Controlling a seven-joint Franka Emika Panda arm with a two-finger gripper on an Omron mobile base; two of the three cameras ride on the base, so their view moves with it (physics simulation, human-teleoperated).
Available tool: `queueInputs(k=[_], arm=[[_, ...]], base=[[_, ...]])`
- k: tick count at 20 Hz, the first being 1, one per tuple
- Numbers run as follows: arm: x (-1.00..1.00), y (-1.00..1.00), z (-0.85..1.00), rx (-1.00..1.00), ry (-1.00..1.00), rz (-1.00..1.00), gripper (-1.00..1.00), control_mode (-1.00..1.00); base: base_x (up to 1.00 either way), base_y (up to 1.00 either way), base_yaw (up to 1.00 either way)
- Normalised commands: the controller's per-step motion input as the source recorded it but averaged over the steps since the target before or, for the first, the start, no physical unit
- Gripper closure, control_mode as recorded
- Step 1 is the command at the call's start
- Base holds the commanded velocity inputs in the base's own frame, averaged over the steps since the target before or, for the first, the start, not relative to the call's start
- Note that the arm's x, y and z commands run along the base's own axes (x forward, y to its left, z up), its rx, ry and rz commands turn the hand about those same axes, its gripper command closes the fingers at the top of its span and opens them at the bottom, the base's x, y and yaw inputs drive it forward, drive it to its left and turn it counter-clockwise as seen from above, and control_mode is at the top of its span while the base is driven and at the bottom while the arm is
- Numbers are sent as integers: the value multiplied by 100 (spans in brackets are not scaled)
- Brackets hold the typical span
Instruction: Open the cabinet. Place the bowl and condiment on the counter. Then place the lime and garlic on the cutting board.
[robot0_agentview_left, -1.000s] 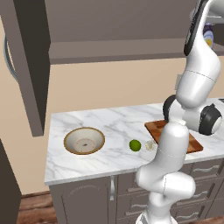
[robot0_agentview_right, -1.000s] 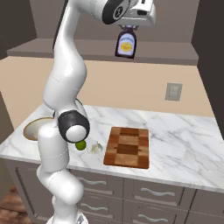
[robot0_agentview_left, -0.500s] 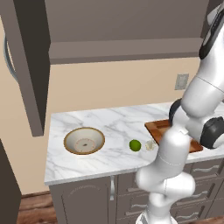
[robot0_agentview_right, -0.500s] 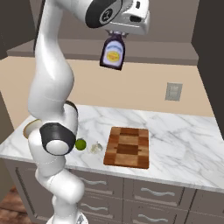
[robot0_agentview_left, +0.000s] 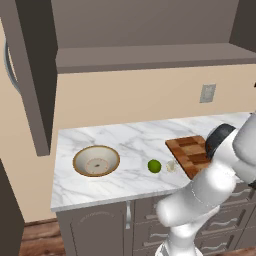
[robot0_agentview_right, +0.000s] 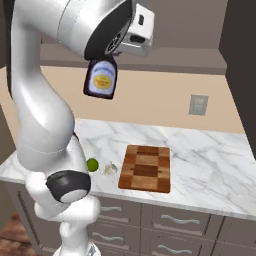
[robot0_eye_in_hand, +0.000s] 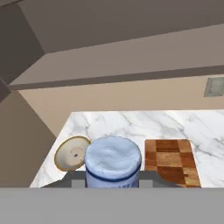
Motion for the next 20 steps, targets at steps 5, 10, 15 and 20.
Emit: queueInputs(k=[5, 10, 15, 20], arm=[[-97, 82, -55, 2, -20, 8, 100, -100], [-67, 96, -26, 0, -13, 3, 100, -100], [-18, 78, -23, 0, -9, 0, 100, -100], [2, 24, -60, 0, -1, -3, 100, -100]], base=[[0, 0, 0], [0, 0, 0], [0, 0, 0], [0, 0, 0]])
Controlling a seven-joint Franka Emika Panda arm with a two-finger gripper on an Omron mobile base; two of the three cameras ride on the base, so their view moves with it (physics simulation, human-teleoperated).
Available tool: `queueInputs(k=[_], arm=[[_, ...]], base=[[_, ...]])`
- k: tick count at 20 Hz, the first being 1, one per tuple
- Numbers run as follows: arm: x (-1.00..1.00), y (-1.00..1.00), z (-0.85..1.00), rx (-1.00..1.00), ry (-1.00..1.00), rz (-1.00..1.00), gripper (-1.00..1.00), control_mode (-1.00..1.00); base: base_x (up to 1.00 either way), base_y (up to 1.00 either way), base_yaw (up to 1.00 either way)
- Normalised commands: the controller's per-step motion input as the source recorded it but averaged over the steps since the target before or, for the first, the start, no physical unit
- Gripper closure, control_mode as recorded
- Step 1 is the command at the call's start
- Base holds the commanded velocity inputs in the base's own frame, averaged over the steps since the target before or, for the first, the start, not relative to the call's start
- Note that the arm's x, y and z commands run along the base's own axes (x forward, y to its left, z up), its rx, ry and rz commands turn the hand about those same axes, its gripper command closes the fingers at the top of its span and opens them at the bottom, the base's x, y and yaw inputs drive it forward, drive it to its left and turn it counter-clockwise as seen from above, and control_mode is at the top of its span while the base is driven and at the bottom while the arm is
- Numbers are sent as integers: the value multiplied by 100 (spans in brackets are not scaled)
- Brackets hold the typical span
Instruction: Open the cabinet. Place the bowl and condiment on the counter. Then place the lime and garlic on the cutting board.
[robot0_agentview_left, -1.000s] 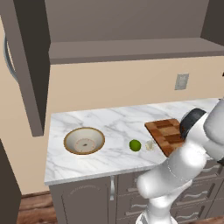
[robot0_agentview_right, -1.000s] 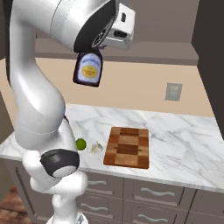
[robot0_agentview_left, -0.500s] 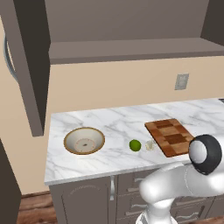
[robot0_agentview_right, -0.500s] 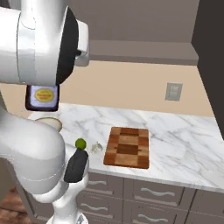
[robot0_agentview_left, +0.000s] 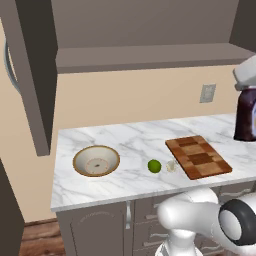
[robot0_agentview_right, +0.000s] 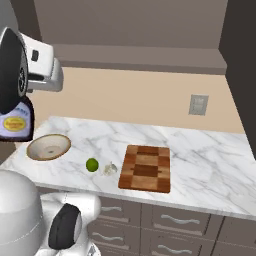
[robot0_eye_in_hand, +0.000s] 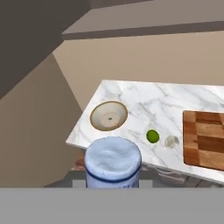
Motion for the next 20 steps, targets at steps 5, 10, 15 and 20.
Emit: queueInputs(k=[5, 10, 15, 20], arm=[[9, 0, -71, 0, 0, -10, 100, -100], [9, 8, -27, 0, 0, -5, 100, -100], [35, 4, -12, -1, 2, -4, 100, -100], [37, -14, -18, -15, 20, -1, 100, -100]], base=[[0, 0, 0], [0, 0, 0], [0, 0, 0], [0, 0, 0]])
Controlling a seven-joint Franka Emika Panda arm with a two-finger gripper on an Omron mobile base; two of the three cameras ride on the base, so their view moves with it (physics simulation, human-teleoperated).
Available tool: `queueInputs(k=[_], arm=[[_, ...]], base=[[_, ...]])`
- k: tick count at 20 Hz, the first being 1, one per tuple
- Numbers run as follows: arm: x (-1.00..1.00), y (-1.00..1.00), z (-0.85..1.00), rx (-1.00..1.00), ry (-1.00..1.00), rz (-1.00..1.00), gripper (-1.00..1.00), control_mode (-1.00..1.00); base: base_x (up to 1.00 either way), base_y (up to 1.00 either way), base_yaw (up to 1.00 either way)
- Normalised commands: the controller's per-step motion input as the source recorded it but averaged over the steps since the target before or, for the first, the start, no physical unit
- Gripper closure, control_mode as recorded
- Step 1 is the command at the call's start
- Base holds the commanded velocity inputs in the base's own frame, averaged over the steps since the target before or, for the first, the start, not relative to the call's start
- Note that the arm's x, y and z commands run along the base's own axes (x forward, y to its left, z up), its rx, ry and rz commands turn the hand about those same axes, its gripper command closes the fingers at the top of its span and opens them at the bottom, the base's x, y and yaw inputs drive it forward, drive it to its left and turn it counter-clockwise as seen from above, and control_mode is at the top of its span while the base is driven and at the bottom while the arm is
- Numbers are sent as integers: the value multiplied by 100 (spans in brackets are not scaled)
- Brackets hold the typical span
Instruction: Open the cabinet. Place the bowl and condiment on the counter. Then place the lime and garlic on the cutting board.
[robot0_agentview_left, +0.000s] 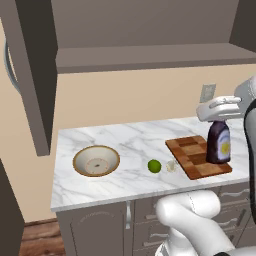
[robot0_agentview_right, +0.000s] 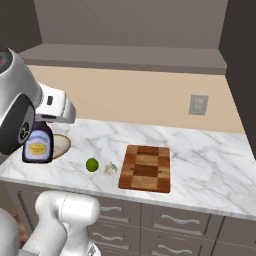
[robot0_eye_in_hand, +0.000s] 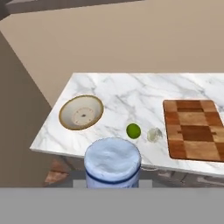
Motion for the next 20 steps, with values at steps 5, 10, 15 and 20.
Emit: queueInputs(k=[5, 10, 15, 20], arm=[[41, -28, -32, -11, 10, 0, 100, -100], [27, -43, -63, 0, -2, 0, 100, -100], [12, -42, -61, 4, -8, -1, 100, -100], [28, -20, -22, 0, -8, -3, 100, -100]], base=[[0, 0, 0], [0, 0, 0], [0, 0, 0], [0, 0, 0]])
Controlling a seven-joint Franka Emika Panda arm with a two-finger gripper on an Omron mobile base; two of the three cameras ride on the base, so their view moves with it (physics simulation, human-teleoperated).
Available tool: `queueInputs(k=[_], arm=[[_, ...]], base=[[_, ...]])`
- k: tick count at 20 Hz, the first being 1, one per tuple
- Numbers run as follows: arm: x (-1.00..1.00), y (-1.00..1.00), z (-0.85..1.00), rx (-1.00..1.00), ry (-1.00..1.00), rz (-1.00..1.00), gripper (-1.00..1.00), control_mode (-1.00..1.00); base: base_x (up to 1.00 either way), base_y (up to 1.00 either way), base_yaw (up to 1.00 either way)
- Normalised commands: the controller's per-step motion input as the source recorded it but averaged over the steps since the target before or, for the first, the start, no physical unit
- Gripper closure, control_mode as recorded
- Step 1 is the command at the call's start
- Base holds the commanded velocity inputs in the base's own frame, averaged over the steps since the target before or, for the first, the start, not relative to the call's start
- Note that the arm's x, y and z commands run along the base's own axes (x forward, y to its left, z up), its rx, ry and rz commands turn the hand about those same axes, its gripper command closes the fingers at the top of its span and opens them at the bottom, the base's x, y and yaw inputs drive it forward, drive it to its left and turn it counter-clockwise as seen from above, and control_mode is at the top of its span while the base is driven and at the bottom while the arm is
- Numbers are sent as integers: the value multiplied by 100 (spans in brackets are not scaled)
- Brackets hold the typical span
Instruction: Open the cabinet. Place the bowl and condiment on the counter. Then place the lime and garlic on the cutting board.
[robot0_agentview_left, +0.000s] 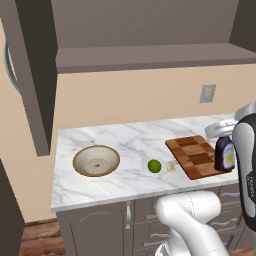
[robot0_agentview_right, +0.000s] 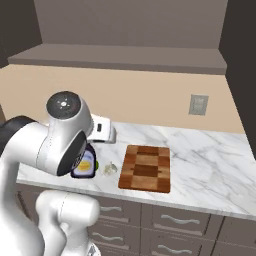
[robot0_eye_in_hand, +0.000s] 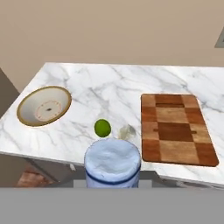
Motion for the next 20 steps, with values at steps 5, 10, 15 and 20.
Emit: queueInputs(k=[5, 10, 15, 20], arm=[[37, -48, 0, 0, 0, -2, 100, -100], [43, -64, -9, 0, 0, -1, 100, -100], [64, -52, -46, 0, 0, 0, 100, -100], [70, -38, -78, 0, 0, -2, 100, -100]], base=[[0, 0, 0], [0, 0, 0], [0, 0, 0], [0, 0, 0]])
